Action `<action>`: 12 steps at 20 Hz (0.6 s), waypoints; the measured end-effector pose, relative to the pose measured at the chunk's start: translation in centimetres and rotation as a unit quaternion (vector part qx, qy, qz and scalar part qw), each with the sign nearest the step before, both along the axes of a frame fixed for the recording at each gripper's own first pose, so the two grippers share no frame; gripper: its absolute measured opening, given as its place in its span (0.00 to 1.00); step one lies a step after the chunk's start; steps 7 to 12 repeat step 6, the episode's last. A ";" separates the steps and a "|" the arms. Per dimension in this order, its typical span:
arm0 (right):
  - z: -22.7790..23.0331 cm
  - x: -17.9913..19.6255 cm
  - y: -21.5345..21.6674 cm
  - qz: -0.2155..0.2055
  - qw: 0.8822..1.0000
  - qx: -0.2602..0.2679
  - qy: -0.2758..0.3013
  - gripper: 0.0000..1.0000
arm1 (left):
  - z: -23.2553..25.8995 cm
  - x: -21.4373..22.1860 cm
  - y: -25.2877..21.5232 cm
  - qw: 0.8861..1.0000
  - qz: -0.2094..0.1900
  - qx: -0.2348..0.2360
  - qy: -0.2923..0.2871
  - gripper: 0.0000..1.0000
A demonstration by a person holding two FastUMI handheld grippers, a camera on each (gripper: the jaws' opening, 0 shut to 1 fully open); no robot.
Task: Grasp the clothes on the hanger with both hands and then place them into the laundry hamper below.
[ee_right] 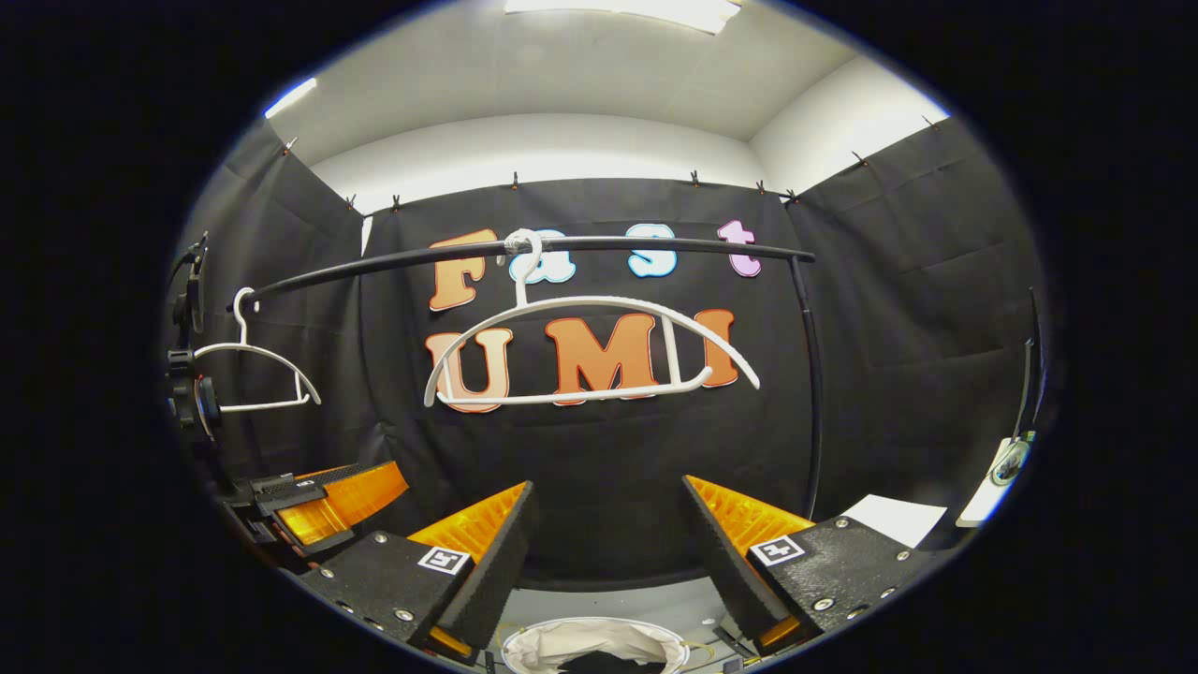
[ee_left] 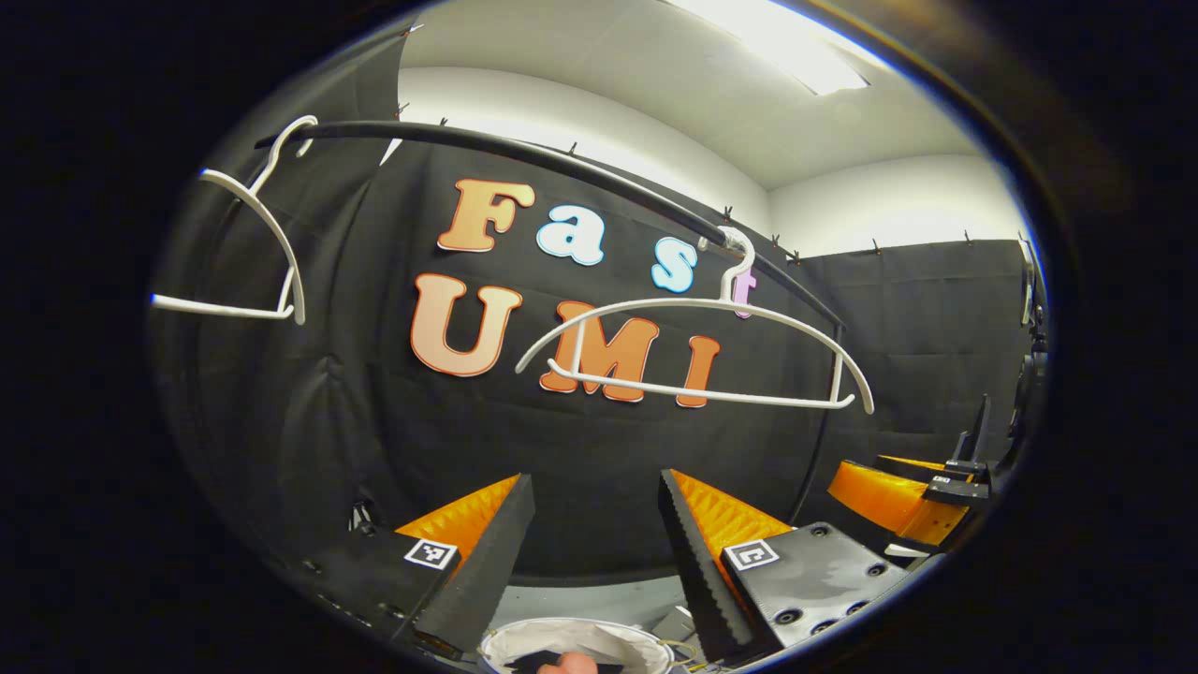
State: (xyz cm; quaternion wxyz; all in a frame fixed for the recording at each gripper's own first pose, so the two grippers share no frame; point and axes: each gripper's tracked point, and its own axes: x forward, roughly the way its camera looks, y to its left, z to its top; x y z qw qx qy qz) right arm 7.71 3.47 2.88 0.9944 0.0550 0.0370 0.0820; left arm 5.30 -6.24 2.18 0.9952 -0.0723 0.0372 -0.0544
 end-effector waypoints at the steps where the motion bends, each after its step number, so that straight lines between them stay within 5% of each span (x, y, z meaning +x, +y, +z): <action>1: 0.0 0.0 -0.1 -0.001 1.000 -0.002 -0.001 0.93 | 0.1 -0.1 -0.1 1.000 -0.001 0.003 -0.001 0.94; 12: -0.2 0.4 -0.7 -0.010 1.000 0.001 0.000 0.93 | -0.2 0.3 -0.4 1.000 -0.004 0.000 0.003 0.94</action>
